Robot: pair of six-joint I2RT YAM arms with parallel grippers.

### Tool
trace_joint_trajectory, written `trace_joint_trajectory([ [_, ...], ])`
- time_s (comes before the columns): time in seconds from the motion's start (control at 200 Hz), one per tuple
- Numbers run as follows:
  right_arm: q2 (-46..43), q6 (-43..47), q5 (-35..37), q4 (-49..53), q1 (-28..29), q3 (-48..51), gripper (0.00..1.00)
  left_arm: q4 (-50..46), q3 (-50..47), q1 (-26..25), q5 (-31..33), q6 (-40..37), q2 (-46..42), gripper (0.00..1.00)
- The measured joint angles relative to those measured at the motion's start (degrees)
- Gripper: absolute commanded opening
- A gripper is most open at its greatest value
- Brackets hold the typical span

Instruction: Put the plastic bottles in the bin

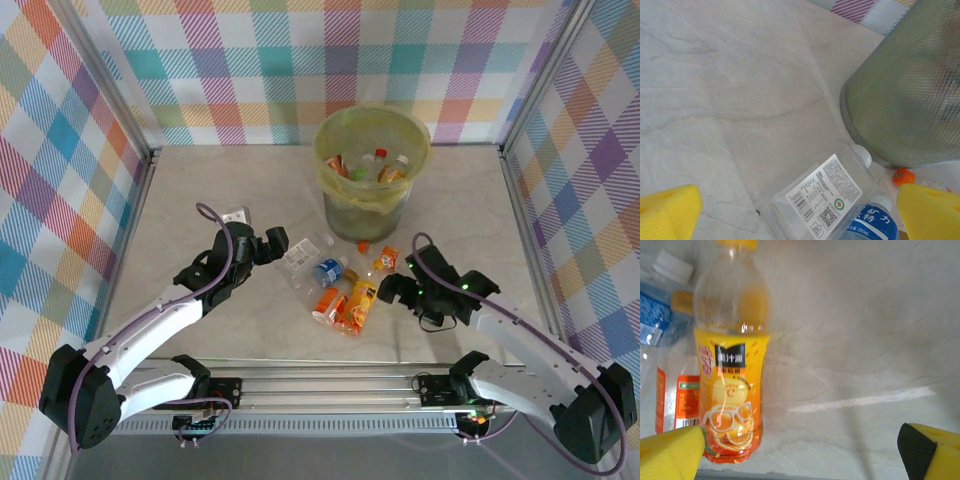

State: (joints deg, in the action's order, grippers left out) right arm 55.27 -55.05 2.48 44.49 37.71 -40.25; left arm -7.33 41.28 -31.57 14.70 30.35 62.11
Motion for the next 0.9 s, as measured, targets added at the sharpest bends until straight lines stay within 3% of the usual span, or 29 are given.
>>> trace_joint_trajectory([
  [0.21,6.4,-4.42,-0.2,-5.9,5.53,0.17,1.0,0.02,0.0,0.0,-0.37,0.09,0.31,1.0],
  [0.585,15.39,-4.44,-1.57,-12.57,5.88,-2.45,0.88,0.02,0.0,0.0,-0.31,0.09,0.31,1.0],
  [0.9,20.48,-4.04,-1.64,-14.99,5.88,-4.44,0.85,0.02,0.0,0.0,-0.31,0.09,0.31,1.0],
])
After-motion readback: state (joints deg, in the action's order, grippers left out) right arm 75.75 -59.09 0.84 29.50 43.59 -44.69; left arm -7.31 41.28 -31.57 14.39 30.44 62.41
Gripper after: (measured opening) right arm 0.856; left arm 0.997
